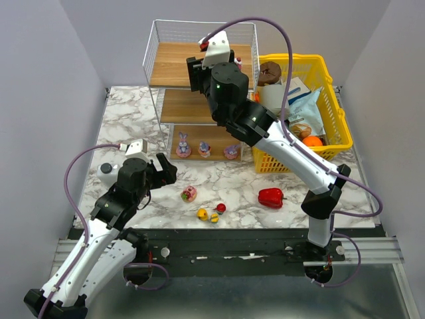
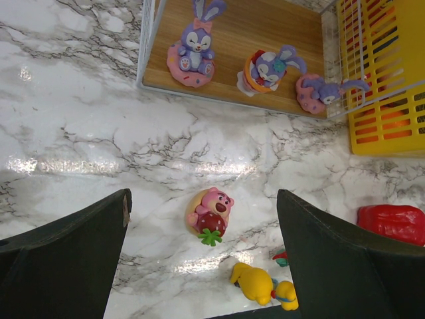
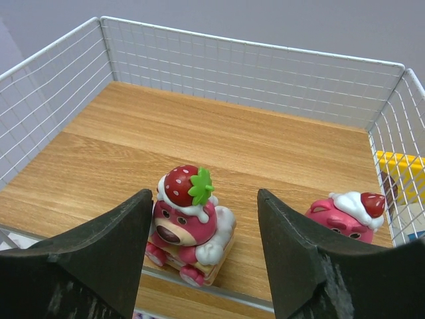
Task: Place and organize the plastic toys onto the shelf
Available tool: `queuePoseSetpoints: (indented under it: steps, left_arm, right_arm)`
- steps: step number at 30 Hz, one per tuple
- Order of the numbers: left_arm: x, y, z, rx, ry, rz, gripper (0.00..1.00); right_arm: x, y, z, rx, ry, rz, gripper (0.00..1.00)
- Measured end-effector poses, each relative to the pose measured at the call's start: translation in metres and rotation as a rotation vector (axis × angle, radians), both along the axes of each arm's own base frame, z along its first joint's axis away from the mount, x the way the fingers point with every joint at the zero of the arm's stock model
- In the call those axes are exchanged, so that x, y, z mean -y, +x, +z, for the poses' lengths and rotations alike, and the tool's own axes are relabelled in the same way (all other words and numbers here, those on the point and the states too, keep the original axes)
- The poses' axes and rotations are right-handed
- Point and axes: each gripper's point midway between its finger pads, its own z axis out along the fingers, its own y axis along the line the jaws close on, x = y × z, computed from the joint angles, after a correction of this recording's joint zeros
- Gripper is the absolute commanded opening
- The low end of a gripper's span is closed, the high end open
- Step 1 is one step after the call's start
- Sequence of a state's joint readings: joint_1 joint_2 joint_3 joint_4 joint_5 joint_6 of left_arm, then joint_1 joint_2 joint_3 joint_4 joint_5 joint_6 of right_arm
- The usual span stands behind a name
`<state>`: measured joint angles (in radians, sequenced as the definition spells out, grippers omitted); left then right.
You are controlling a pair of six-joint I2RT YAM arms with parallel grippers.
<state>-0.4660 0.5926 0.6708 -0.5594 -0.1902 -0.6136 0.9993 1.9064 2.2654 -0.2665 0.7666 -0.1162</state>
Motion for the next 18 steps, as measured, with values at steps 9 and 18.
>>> queuePoseSetpoints:
  steps: [9, 18]
  left_arm:
    - [0.0, 0.0, 0.0, 0.0, 0.0, 0.0, 0.99]
    - [0.0, 0.0, 0.0, 0.0, 0.0, 0.0, 0.99]
  right_arm:
    - [0.001, 0.0, 0.002, 0.004, -0.006, -0.001, 0.75]
    - [0.011, -0.012, 0.014, 0.006, 0.019, 0.031, 0.77]
